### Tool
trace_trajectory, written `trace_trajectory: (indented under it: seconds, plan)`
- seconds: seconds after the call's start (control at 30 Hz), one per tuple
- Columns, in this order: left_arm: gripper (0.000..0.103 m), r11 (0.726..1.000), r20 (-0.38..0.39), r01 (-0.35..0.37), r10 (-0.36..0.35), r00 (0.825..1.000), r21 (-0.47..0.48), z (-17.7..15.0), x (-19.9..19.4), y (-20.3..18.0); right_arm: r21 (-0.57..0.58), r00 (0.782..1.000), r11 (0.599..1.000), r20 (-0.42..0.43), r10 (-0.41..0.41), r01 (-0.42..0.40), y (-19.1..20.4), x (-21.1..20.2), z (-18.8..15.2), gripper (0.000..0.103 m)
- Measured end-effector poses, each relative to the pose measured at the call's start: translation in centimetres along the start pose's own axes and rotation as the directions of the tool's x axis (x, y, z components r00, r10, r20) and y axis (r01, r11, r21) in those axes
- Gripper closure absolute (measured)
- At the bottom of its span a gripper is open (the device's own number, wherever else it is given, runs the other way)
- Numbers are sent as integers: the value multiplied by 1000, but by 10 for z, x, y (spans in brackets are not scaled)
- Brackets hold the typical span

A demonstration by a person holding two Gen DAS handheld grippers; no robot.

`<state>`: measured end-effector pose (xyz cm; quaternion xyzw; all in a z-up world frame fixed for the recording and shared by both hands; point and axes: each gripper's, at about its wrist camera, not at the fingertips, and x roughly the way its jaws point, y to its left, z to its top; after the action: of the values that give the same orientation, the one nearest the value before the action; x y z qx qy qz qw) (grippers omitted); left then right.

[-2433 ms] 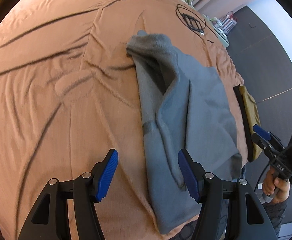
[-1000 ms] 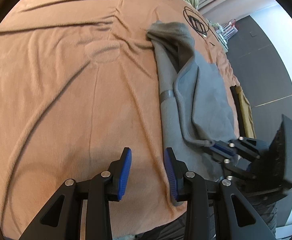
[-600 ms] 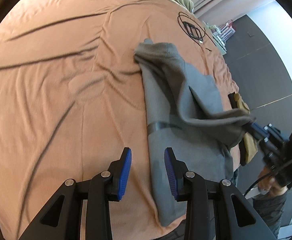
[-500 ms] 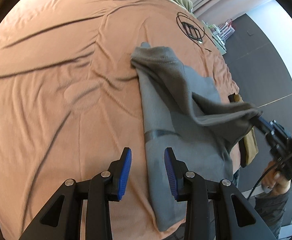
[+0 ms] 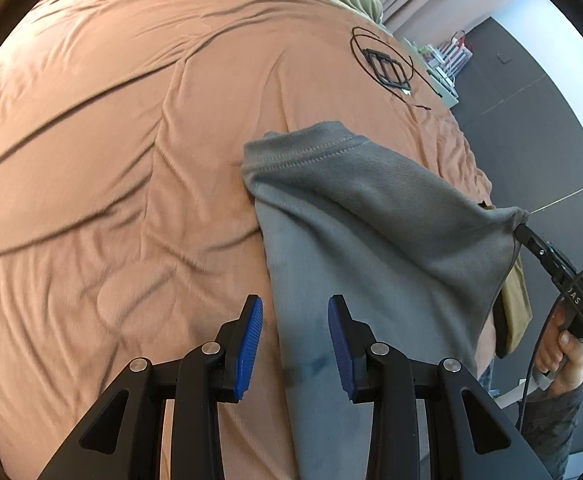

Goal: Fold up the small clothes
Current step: 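Grasp the shirt edge with the right gripper and fold it over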

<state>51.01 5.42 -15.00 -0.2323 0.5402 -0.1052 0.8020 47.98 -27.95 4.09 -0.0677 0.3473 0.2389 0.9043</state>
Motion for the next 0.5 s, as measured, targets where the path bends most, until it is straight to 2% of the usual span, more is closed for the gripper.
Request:
trace_trajectory:
  seconds: [0.2,0.5]
  plan:
    - [67,999,-4,-19,19,1000,33,23,19,-6,136,999,991,-31,26,-21,-35,28,-7,102]
    - [67,995,-14,-54,56,998,78,53,47,-14,318,994,947,-77,77,-49,-82,70,-14,103]
